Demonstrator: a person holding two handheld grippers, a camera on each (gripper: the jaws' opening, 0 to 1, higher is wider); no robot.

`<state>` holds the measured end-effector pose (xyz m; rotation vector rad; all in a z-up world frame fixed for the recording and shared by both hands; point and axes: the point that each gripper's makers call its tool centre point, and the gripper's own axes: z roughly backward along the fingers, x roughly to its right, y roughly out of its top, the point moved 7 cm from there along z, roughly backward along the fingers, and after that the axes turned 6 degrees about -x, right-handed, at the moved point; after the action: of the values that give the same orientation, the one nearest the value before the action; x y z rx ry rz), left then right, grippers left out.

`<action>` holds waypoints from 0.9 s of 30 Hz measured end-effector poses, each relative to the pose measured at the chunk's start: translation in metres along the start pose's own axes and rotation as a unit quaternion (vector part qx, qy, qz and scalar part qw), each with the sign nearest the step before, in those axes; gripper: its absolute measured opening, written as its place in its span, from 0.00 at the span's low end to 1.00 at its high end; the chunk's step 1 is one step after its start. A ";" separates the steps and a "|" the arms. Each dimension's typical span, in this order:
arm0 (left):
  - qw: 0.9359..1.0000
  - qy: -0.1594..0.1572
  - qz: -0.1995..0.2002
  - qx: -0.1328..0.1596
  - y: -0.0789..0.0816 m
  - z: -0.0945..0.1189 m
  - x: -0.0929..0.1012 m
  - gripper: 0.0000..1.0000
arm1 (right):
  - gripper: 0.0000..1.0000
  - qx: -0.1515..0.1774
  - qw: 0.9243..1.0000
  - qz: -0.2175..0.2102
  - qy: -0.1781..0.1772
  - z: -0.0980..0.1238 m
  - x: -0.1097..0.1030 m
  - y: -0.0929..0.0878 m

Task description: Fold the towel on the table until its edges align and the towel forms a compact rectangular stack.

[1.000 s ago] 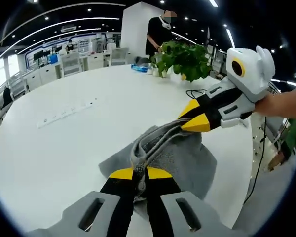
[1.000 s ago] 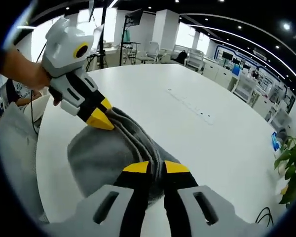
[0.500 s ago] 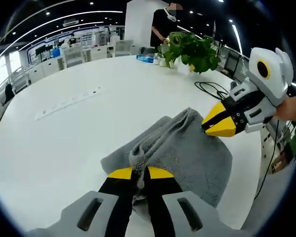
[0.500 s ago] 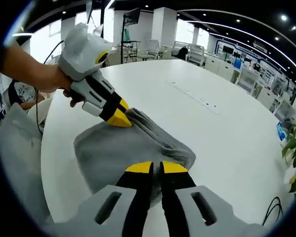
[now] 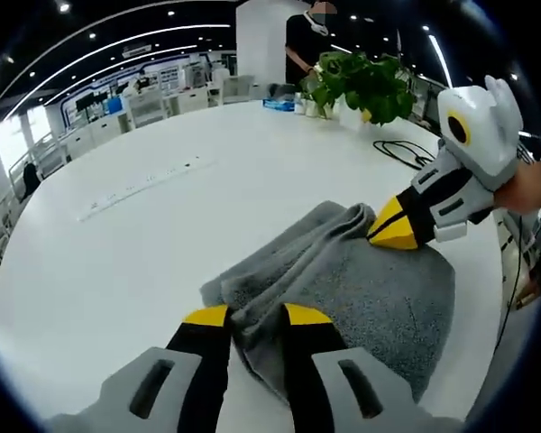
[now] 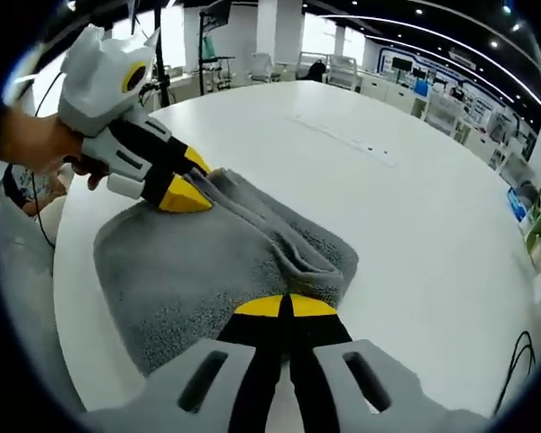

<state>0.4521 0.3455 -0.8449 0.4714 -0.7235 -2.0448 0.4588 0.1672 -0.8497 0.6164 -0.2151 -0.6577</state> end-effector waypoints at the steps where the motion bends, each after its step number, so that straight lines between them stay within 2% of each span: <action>1: 1.000 0.005 -0.010 0.000 0.000 -0.001 0.000 0.23 | 0.00 -0.004 1.000 0.008 0.001 0.001 -0.001 -0.001; 5: 0.999 0.009 -0.041 0.008 0.003 -0.001 0.001 0.23 | 0.00 -0.030 0.999 -0.029 0.013 0.003 -0.008 -0.005; 8: 0.999 0.008 -0.050 0.013 0.005 0.006 0.003 0.22 | 0.00 -0.025 0.999 -0.024 0.013 0.007 -0.010 -0.008; 9: 0.999 0.009 -0.049 0.014 0.006 0.007 0.003 0.22 | 0.00 -0.012 1.000 -0.015 0.008 0.008 -0.009 -0.008; 12: 0.998 0.011 -0.027 0.048 0.010 0.021 0.001 0.22 | 0.00 0.013 1.000 -0.027 0.005 0.017 -0.010 -0.005; 14: 0.998 0.001 -0.011 0.062 0.010 0.029 0.001 0.23 | 0.01 0.047 0.999 -0.021 -0.002 0.026 -0.011 0.001; 17: 0.997 -0.004 -0.006 0.080 0.007 0.043 0.003 0.24 | 0.13 0.071 0.997 -0.027 0.006 0.036 -0.020 0.000; 20: 0.996 -0.021 0.001 0.086 0.001 0.051 0.010 0.25 | 0.18 0.067 0.997 -0.029 0.013 0.039 -0.030 -0.008; 24: 0.995 -0.036 -0.037 0.082 -0.011 0.058 0.024 0.25 | 0.28 0.064 0.998 -0.016 0.014 0.039 -0.042 -0.017; 27: 0.995 -0.045 -0.049 0.070 -0.019 0.057 0.032 0.25 | 0.33 0.060 0.998 -0.007 0.012 0.036 -0.047 -0.021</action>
<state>0.3910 0.3448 -0.8153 0.5071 -0.9189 -2.1265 0.3982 0.1666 -0.8331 0.7406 -0.2295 -0.6551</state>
